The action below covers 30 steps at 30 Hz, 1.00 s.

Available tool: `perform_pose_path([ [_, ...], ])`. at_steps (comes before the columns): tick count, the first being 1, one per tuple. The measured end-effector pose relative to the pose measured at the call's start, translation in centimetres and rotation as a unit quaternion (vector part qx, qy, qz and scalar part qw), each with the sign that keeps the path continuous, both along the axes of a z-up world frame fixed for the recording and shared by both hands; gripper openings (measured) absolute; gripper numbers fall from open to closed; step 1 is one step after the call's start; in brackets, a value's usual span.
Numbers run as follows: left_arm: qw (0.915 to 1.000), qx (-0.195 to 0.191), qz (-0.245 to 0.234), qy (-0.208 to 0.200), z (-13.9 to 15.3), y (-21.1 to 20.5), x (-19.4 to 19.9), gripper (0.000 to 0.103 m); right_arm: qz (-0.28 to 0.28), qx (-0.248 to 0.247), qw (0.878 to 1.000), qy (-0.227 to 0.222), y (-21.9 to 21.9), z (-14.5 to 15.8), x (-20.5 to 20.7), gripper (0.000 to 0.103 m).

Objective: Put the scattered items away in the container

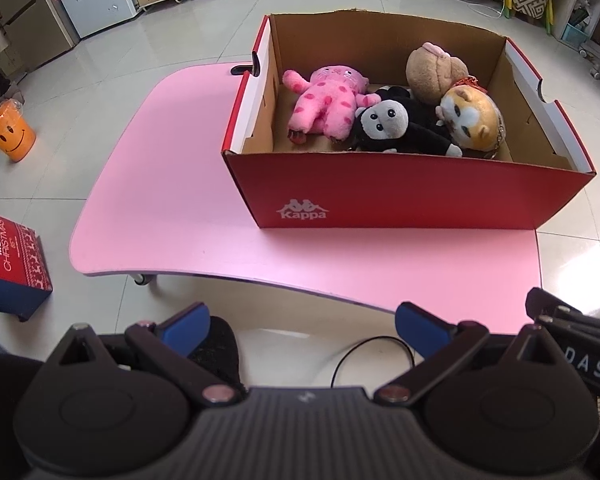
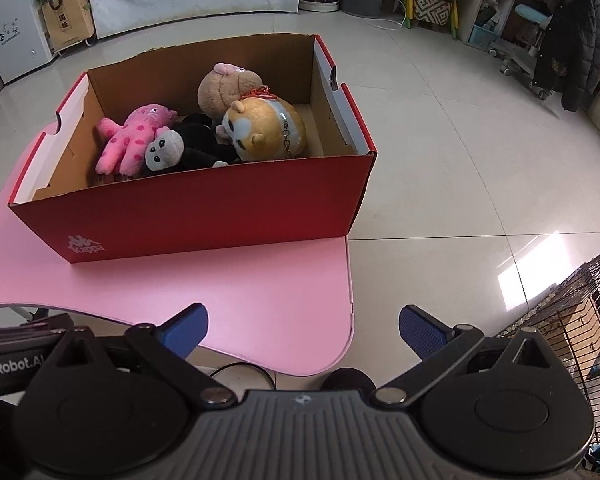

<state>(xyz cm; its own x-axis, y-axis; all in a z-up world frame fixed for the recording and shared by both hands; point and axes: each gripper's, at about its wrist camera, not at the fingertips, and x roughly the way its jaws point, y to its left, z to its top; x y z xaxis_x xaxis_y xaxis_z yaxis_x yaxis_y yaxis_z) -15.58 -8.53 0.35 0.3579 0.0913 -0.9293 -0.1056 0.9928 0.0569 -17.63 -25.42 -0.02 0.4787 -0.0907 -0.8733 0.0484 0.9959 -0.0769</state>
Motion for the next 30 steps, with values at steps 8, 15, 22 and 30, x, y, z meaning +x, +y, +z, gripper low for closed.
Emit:
perform_pose_path([
  [8,1.0000,-0.004,-0.002,0.000,0.02,0.00,0.03,0.103,-0.006,0.002,1.000,-0.001,-0.19,0.09,0.13,0.103],
  [15,1.0000,-0.006,-0.001,-0.001,0.11,0.08,0.05,0.103,-0.012,0.003,1.000,0.000,-0.34,0.04,0.25,0.103],
  [22,1.0000,-0.008,0.001,0.000,0.22,0.18,0.03,0.103,-0.013,0.004,1.000,0.001,-0.34,0.01,0.29,0.103],
  [30,1.0000,-0.007,-0.001,0.000,0.29,0.04,-0.01,0.103,-0.013,0.006,1.000,0.003,-0.36,-0.07,0.33,0.103],
])
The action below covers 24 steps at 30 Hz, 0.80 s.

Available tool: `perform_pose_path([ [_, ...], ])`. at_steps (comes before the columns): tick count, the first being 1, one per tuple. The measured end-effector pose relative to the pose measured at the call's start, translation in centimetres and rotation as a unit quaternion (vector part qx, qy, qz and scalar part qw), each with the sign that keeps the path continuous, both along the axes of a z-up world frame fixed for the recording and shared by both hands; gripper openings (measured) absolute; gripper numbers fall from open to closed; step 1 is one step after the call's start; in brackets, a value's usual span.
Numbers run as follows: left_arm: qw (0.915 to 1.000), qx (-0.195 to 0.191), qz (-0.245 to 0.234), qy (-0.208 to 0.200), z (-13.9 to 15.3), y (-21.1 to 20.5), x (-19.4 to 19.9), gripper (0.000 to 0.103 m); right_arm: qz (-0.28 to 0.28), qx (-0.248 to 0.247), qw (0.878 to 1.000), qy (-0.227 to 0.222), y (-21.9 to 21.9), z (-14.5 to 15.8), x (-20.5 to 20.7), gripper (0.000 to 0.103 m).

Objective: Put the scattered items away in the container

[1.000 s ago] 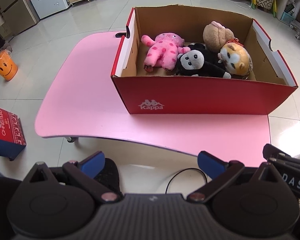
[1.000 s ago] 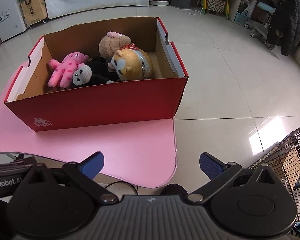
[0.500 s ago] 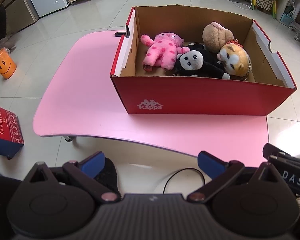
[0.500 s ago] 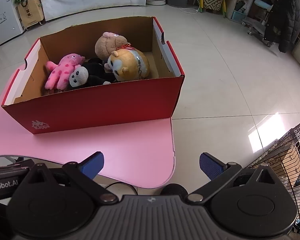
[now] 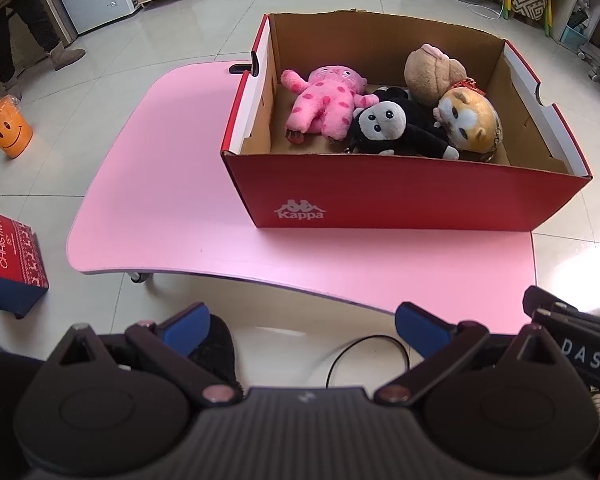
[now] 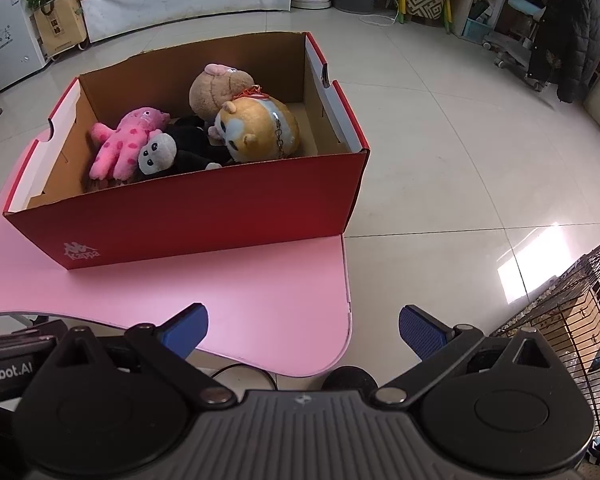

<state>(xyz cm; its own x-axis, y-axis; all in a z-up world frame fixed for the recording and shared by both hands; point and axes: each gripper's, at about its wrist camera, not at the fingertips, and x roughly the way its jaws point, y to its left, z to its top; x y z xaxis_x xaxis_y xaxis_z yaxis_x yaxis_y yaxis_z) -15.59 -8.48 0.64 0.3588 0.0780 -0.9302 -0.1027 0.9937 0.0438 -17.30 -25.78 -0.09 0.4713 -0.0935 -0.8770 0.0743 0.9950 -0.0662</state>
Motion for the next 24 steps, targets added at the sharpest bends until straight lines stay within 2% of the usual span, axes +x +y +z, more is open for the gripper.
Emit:
perform_pose_path([
  [24,1.0000,0.001,0.003,0.001,0.15,0.25,0.11,0.103,0.003,-0.002,1.000,0.003,0.19,-0.12,0.01,0.103],
])
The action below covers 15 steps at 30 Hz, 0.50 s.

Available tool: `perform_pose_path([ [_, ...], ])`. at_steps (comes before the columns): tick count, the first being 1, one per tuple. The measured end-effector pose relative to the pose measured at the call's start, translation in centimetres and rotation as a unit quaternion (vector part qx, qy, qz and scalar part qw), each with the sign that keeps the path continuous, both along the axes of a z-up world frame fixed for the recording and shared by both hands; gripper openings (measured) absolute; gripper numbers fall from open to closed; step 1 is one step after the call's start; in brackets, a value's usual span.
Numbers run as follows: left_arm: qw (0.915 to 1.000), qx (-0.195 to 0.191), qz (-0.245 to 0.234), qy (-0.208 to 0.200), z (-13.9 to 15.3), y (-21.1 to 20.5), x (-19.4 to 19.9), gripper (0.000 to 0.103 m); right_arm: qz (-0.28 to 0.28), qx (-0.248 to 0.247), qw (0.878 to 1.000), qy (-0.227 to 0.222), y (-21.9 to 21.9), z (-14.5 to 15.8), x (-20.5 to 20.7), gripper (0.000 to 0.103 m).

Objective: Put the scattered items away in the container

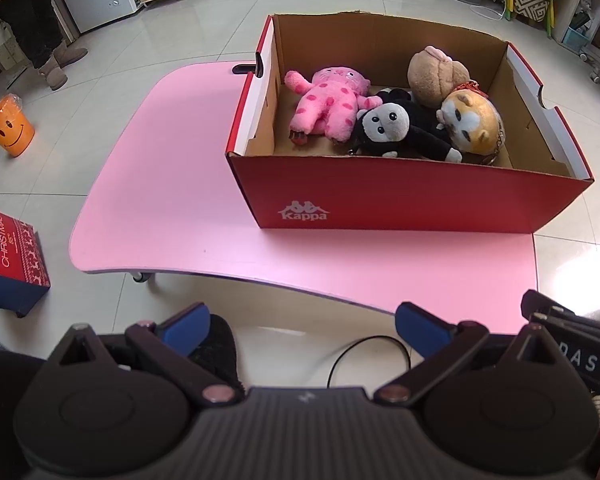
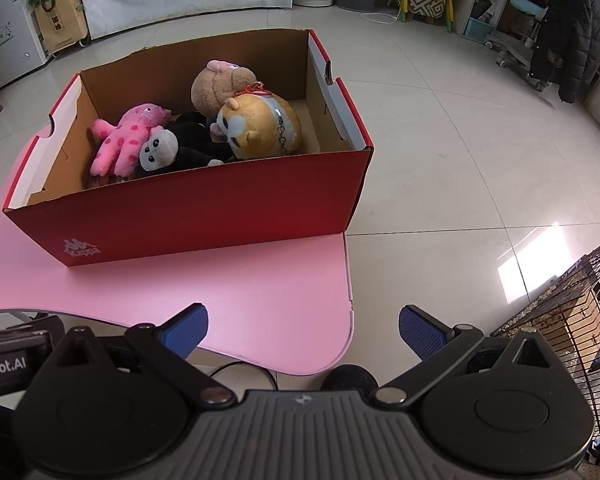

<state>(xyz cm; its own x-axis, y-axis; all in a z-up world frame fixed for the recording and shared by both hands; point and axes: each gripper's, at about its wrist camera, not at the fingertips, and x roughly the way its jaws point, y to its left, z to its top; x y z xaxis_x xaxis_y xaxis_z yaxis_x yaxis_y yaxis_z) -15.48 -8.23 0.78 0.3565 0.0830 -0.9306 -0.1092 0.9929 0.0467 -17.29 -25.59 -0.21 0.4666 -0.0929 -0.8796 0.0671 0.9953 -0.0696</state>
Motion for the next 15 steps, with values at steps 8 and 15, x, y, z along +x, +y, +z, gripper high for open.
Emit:
perform_pose_path([
  [8,1.0000,-0.001,0.000,0.000,0.02,0.11,-0.04,0.103,0.001,0.000,1.000,0.000,0.10,-0.02,0.06,0.103],
  [15,1.0000,0.000,0.000,-0.001,0.04,0.11,-0.07,0.103,0.001,0.001,1.000,-0.001,0.10,0.03,0.05,0.103],
])
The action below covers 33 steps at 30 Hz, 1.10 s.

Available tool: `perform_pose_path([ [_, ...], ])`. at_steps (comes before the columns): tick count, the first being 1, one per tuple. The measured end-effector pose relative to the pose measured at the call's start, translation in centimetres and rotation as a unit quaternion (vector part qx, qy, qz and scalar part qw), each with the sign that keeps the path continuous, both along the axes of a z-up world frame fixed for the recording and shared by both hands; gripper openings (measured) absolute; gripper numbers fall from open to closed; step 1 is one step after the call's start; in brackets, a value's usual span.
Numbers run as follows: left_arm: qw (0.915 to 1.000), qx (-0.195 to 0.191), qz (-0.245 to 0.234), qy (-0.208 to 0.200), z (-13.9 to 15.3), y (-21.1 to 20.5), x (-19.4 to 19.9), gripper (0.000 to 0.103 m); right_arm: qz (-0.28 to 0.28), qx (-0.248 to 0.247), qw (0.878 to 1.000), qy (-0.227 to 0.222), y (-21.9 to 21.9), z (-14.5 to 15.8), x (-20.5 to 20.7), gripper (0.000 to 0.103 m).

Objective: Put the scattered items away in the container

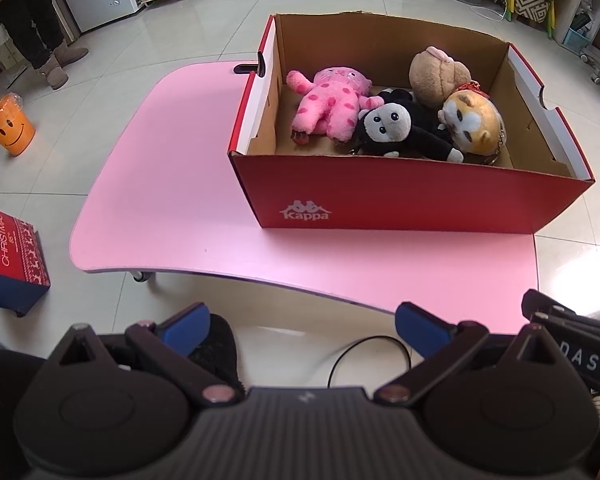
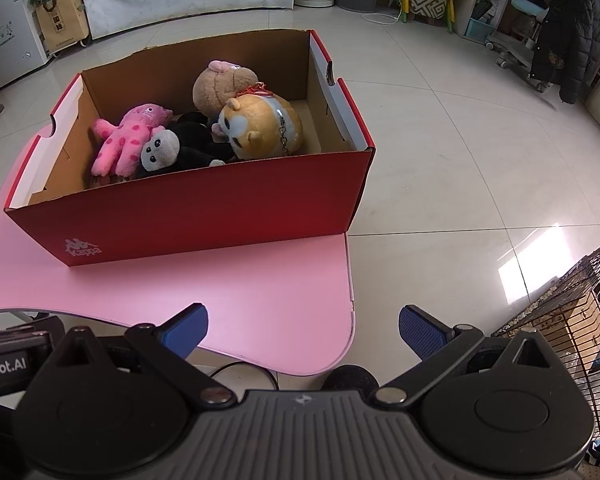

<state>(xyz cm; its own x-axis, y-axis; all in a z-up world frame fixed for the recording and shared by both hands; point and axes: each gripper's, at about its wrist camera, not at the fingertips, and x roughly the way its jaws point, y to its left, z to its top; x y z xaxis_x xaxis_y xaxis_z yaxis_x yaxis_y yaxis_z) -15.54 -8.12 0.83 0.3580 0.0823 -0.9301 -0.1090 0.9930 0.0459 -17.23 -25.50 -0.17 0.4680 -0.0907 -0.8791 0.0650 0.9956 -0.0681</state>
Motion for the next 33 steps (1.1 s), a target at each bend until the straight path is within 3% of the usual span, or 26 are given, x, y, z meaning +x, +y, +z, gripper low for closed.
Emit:
perform_pose_path([
  [33,1.0000,-0.002,0.000,-0.001,-0.12,0.06,-0.07,0.103,0.005,-0.004,1.000,0.002,0.26,-0.09,0.03,0.103],
])
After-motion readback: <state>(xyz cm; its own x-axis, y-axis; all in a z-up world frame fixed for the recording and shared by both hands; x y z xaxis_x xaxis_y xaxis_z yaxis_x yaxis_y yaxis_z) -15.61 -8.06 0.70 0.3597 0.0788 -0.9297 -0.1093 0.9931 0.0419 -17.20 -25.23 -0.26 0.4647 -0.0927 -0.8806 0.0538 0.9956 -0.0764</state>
